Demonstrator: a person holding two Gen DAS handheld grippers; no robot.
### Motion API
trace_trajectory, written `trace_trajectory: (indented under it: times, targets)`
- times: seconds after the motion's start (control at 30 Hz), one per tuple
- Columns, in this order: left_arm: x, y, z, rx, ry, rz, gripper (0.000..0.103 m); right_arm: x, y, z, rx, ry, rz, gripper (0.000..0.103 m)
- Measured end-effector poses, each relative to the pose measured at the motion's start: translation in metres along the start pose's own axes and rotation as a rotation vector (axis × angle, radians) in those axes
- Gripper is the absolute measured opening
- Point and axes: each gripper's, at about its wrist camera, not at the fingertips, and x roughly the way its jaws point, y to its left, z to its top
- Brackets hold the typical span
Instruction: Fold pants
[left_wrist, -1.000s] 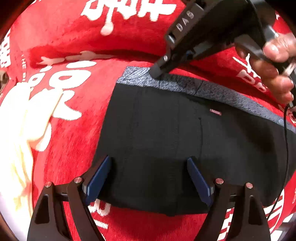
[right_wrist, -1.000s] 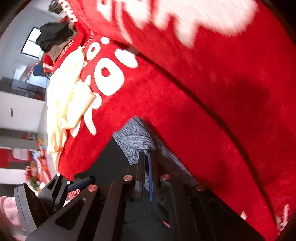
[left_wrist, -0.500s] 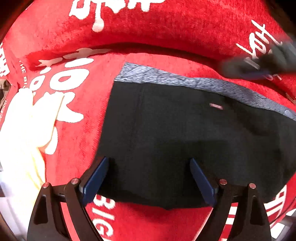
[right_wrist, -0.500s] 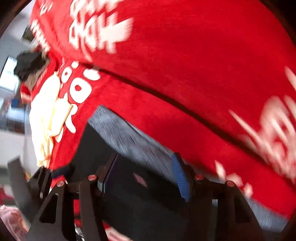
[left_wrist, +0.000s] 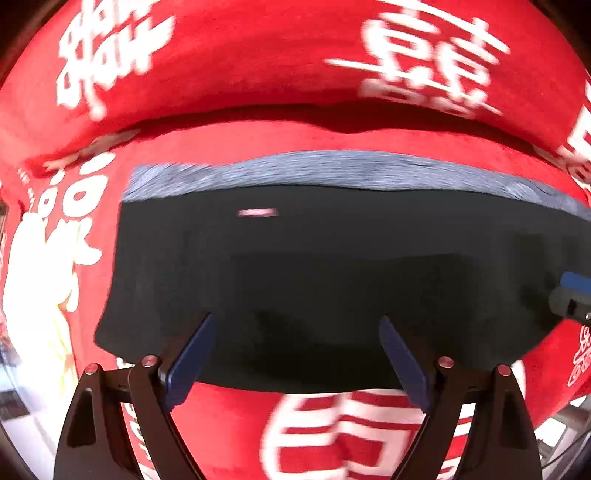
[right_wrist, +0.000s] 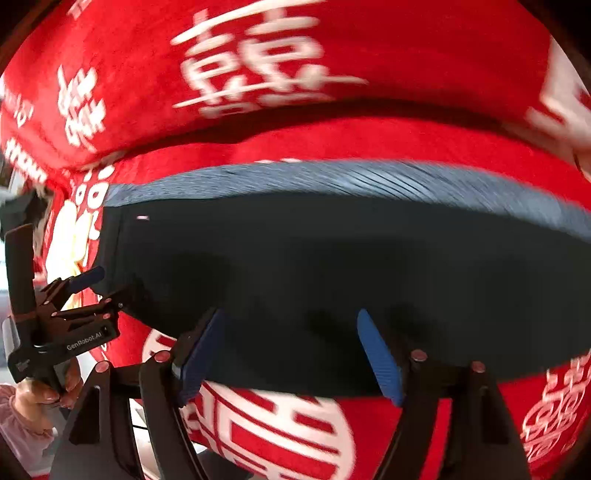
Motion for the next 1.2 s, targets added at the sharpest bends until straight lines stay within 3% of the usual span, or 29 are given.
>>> trace_trajectory:
  times: [0.4,0.77,1.03,1.2]
  targets:
    - [-0.009,-0.143,0.012,0.129,0.011,-0.021,0.09,-0.057,-0.132,-0.036,0.17,-0.091,-0.021,0.078]
    - [-0.001,-0.277,0.033,0.214,0.007,-0.059,0.09,-0.113,-0.285,-0.043,0.415,-0.259,-0.18,0.078]
    - [0.016,-0.308,0.03,0.232,0.038,0.001,0.09,-0.109,-0.319,-0.044,0.416,-0.275,-0.235,0.078]
    - [0.018,-0.314,0.031,0.23,0.042,0.008,0.09,-0.093,-0.339,-0.039,0.448,-0.222,-0.239,0.078]
